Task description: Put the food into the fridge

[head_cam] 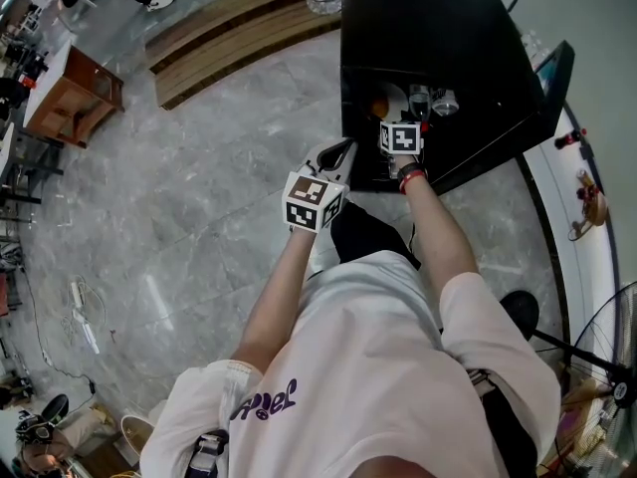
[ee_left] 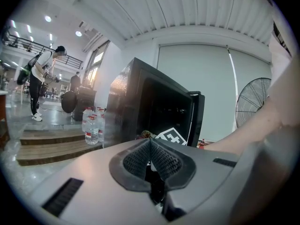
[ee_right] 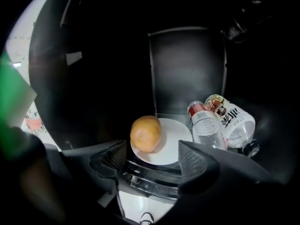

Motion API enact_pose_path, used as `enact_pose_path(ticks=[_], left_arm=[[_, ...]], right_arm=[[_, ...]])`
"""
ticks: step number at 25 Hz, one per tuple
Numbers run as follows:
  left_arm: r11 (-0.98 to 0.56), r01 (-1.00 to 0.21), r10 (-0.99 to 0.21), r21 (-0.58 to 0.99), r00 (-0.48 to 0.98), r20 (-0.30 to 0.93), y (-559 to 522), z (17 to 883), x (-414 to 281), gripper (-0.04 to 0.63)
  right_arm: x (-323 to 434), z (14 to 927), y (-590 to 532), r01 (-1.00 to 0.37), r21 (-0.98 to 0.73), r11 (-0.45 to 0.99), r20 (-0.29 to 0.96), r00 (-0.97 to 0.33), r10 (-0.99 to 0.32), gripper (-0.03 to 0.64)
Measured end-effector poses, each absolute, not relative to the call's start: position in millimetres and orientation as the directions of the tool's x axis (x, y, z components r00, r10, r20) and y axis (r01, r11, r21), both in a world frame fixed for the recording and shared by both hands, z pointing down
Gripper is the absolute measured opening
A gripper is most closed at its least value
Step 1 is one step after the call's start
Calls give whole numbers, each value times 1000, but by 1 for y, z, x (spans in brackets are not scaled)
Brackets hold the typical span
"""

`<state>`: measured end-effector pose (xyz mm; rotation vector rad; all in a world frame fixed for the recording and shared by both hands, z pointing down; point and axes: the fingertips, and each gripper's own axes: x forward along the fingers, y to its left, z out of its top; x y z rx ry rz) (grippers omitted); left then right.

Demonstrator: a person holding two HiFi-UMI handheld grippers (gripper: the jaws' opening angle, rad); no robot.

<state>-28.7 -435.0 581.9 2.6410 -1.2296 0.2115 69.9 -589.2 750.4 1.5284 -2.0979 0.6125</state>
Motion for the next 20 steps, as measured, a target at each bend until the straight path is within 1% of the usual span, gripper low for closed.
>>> enact_pose_path(ticks=[5,14,20], left_arm=[[-629,-765,-734,136,643,221,-422,573,-27,18],[-632,-761,-730,145,648,218,-394,549,-29,20],[-625,-766,-734,151,642,222,-382,540,-27,20]], right_arm=[[73,739,-570,-957,-86,278,598,-273,-754,339],[78,709,-531,-961,-95,259,578,-266,-771,337],[85,691,-517,-956,-101,276,550,-285,-785,313]])
